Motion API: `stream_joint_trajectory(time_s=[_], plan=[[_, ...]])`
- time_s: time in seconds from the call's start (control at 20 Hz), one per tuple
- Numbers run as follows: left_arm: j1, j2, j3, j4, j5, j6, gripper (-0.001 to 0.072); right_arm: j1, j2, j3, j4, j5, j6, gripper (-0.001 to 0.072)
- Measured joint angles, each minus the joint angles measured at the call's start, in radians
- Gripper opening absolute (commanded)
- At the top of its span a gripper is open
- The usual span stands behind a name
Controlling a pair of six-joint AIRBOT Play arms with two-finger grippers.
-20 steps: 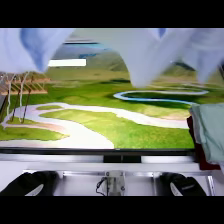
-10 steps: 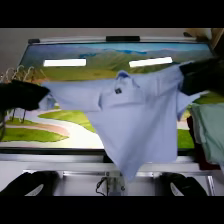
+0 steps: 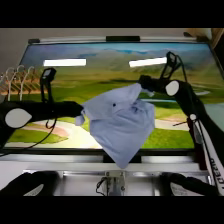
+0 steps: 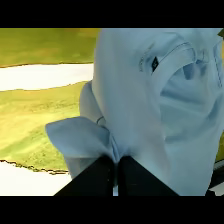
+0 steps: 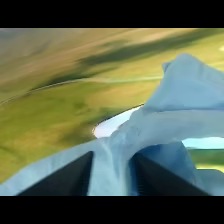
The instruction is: Fold the shirts.
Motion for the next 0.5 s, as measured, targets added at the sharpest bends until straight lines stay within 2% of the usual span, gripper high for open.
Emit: stream_joint_trajectory(time_s=[0.1,0.2,0.35,0.45,0.5], plan=[[0.019,-0.004,-0.009,-0.008,0.012,0.000,0.0038,-0.020,-0.008,0.003,0.054,0.034,-0.048,0.0515],[0.047,-0.001,-0.014,-0.011,0.020,0.017,0.0038,-0.063,0.035,0.013,0.059,0.151,-0.103,0.0514],[0.097,0.005,-0.016,-0.015,0.025,0.058,0.0038,-0.143,0.148,0.002,-0.006,0.446,-0.159,0.0514],[0.127,0.006,-0.018,-0.015,0.026,0.075,0.0038,-0.175,0.256,-0.082,-0.046,0.653,-0.172,0.0516],[0.139,0.006,-0.018,-0.015,0.026,0.080,0.0038,-0.177,0.325,-0.159,-0.056,0.734,-0.163,0.0580]])
